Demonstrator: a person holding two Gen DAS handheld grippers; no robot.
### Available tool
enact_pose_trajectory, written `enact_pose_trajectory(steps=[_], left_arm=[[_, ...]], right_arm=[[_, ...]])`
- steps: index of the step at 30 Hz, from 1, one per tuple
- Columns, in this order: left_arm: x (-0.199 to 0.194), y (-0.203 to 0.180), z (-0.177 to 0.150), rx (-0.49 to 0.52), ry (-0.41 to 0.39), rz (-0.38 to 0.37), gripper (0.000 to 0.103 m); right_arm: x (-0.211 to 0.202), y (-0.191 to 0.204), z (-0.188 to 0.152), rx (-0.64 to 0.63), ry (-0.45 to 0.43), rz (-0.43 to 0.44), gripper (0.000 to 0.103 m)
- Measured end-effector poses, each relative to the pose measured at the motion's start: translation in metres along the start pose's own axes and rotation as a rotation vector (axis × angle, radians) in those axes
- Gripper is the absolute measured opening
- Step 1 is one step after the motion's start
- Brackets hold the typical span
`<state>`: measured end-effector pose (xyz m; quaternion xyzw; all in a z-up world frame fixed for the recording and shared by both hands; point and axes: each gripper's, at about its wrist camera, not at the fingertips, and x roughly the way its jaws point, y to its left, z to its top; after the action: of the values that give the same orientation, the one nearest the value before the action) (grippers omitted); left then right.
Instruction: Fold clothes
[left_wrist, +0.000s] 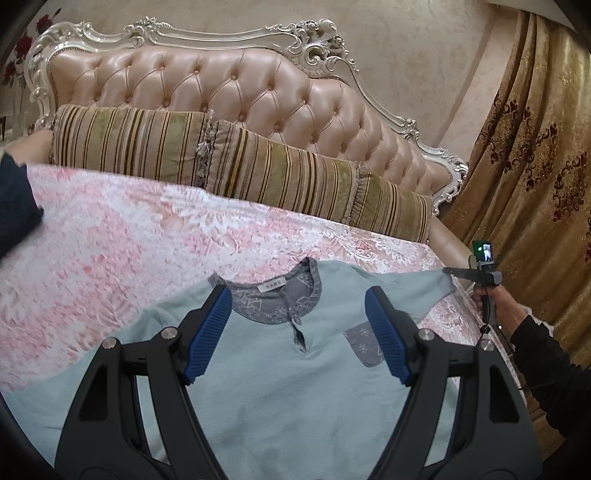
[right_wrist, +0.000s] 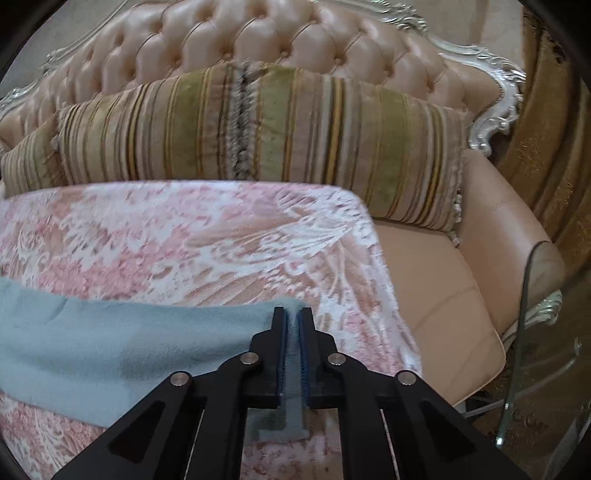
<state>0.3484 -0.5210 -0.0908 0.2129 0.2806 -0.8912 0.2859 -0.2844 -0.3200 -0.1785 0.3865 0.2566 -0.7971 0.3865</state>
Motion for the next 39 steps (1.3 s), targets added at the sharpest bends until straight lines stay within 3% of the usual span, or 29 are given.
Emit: enact_pose_trajectory(steps=[4, 6, 8, 11, 12, 14, 15, 16, 22, 25, 28, 32, 38, 39], left_arm=[[-0.016, 0.025, -0.007, -0.046, 0.005, 0.085, 0.078], [-0.022, 0.050, -0.028, -0.069, 0.047, 0.212, 0.078], [-0.028, 0.076, -0.052, -0.098, 0.093, 0.349, 0.078], [-0.038, 0.108, -0.085, -0.149, 0.118, 0.479, 0.076], [-0.038, 0.112, -0.091, -0.155, 0.122, 0.491, 0.065], [-0.040, 0.118, -0.100, -0.149, 0.132, 0.528, 0.049], [-0.040, 0.118, -0.101, -0.129, 0.138, 0.560, 0.036], [-0.040, 0.118, -0.102, -0.108, 0.144, 0.592, 0.031], [-0.063, 0.137, -0.103, -0.116, 0.167, 0.718, 0.039], [-0.113, 0.156, -0.109, -0.209, 0.091, 0.700, 0.043], [-0.177, 0.185, -0.124, -0.286, -0.023, 0.777, 0.066], [-0.236, 0.225, -0.149, -0.370, -0.095, 0.777, 0.066], [-0.237, 0.250, -0.163, -0.389, -0.081, 0.702, 0.065], [-0.231, 0.252, -0.161, -0.378, -0.068, 0.696, 0.057]], right_arm=[[0.006, 0.005, -0.003, -0.028, 0.017, -0.035, 0.008], [0.005, 0.003, -0.003, -0.018, 0.014, -0.035, 0.009], [0.004, -0.002, -0.002, -0.002, 0.010, -0.066, 0.018], [-0.021, -0.011, -0.003, 0.054, -0.066, -0.153, 0.022], [-0.033, -0.011, -0.003, 0.072, -0.105, -0.163, 0.024], [-0.059, 0.002, -0.003, 0.057, -0.178, -0.180, 0.039], [-0.071, 0.015, -0.004, 0.021, -0.203, -0.159, 0.042], [-0.083, 0.029, -0.006, -0.019, -0.223, -0.129, 0.045], [-0.129, 0.161, -0.038, -0.314, -0.268, 0.108, 0.054], [-0.131, 0.217, -0.059, -0.377, -0.249, 0.239, 0.055], [-0.124, 0.261, -0.070, -0.438, -0.232, 0.285, 0.055], [-0.120, 0.291, -0.081, -0.451, -0.223, 0.323, 0.055], [-0.105, 0.297, -0.080, -0.426, -0.176, 0.339, 0.055], [-0.103, 0.296, -0.080, -0.418, -0.168, 0.345, 0.056]])
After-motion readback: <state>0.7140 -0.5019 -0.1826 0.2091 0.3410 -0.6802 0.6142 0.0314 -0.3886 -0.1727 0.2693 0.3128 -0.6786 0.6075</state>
